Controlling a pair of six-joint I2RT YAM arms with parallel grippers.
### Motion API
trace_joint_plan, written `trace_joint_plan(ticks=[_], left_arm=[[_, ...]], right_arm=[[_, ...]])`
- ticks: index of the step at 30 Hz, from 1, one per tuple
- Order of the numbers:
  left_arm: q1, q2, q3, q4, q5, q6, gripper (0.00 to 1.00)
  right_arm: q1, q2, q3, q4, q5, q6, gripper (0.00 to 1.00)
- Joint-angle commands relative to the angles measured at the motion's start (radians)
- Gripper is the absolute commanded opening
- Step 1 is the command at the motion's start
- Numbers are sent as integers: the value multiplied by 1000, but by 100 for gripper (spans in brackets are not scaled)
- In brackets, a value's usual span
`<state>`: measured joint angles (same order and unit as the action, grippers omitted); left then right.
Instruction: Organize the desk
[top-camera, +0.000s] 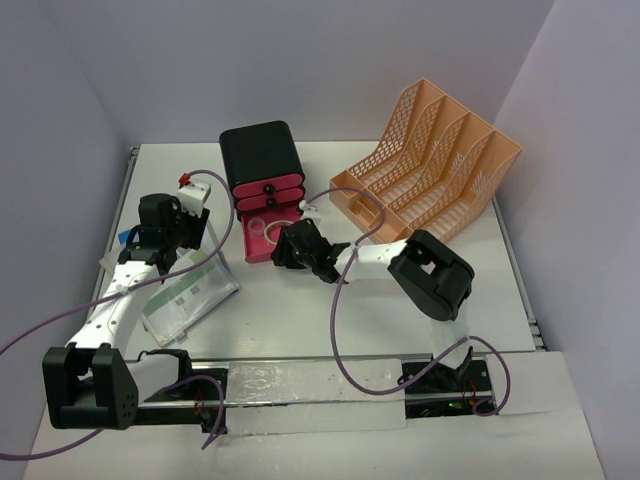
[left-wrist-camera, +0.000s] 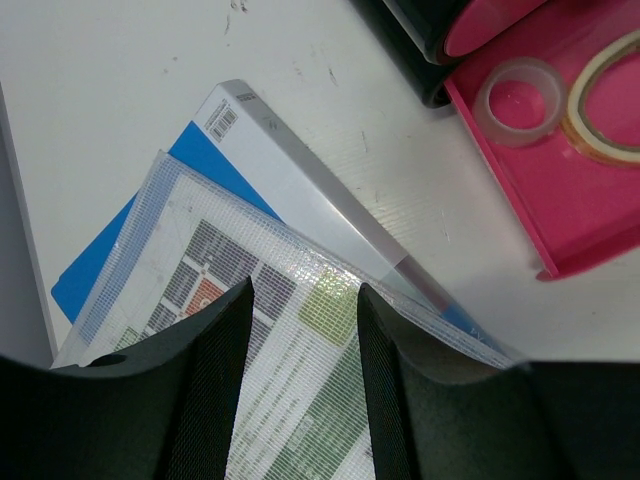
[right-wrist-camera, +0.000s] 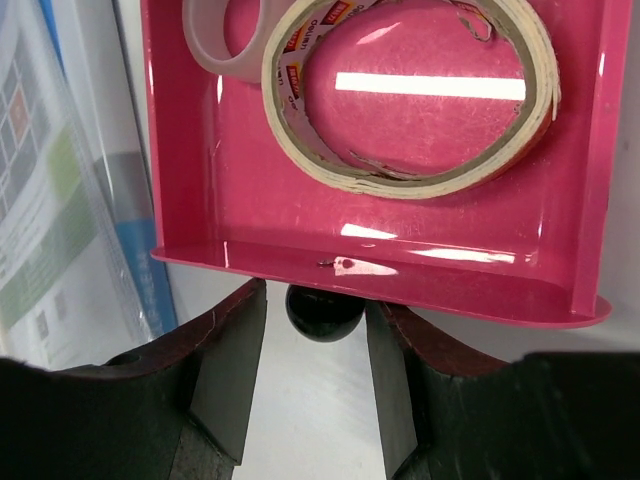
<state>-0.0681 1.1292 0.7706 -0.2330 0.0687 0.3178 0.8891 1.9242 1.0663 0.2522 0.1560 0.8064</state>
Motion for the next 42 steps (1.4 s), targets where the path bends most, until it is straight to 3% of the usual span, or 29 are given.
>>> trace_joint_plan(ticks=[1,12,26,42], left_arm=[[5,-35,-8,44,14,1,53],[5,-32,-11,45,24,6,53],[7,-48,-7,34,29,15,54],[10,-46,-8,27,37,22,54]], right_arm=[[-34,36,73,2,12,8,51],[-89,70,154,8,-4,15,51],[-164,199,273,61,-89,180,51],[-199,246,302,154,-37,317,50]])
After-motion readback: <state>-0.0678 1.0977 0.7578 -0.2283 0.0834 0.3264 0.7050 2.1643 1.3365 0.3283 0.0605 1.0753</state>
